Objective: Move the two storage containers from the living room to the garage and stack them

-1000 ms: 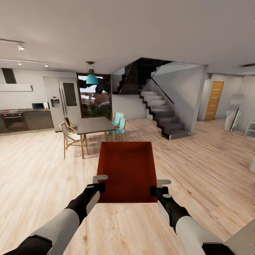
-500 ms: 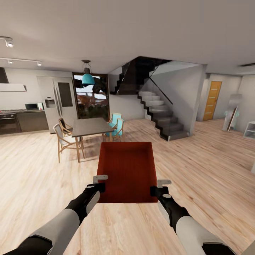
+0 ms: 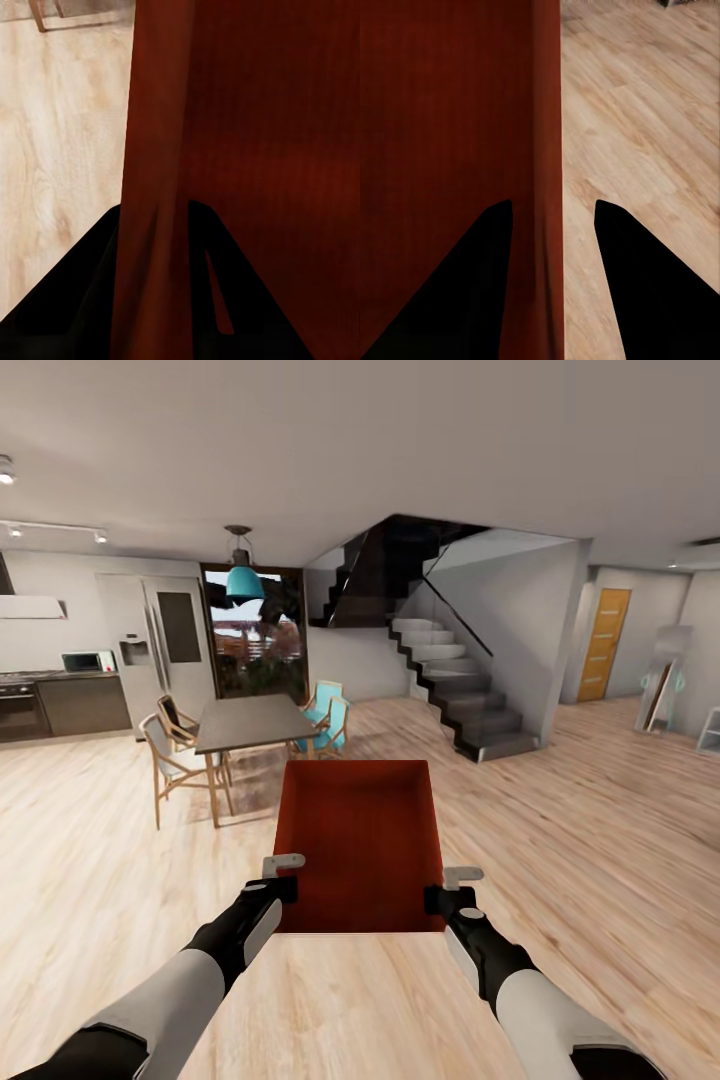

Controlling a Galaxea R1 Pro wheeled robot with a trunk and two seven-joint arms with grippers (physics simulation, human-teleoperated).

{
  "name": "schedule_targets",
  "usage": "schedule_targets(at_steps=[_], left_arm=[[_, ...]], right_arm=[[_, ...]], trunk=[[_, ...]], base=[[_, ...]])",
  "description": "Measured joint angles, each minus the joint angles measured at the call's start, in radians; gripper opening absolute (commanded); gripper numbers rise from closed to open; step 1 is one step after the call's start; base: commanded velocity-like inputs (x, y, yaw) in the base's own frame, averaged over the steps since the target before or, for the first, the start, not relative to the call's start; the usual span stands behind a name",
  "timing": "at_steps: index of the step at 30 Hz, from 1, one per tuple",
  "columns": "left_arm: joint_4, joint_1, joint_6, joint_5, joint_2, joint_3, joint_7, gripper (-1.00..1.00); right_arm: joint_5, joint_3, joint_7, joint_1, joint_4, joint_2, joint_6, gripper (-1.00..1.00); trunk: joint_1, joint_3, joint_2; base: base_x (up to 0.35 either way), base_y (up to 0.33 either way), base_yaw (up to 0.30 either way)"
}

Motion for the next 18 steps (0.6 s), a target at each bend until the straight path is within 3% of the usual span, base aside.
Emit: schedule_targets(at_steps=[4,18], left_arm=[[0.0,0.0,0.0,0.0,0.0,0.0,0.0,-1.0],[0.0,0.0,-0.001,0.0,0.0,0.0,-0.001,-1.0]], right_arm=[[0.0,0.0,0.0,0.0,0.0,0.0,0.0,-1.0],[0.0,0.0,-0.001,0.0,-0.002,0.0,0.0,-1.0]], trunk=[[0.0,0.0,0.0],[0.0,0.0,0.0]], base=[[0.323,0.0,-0.066],[0.323,0.0,-0.24]])
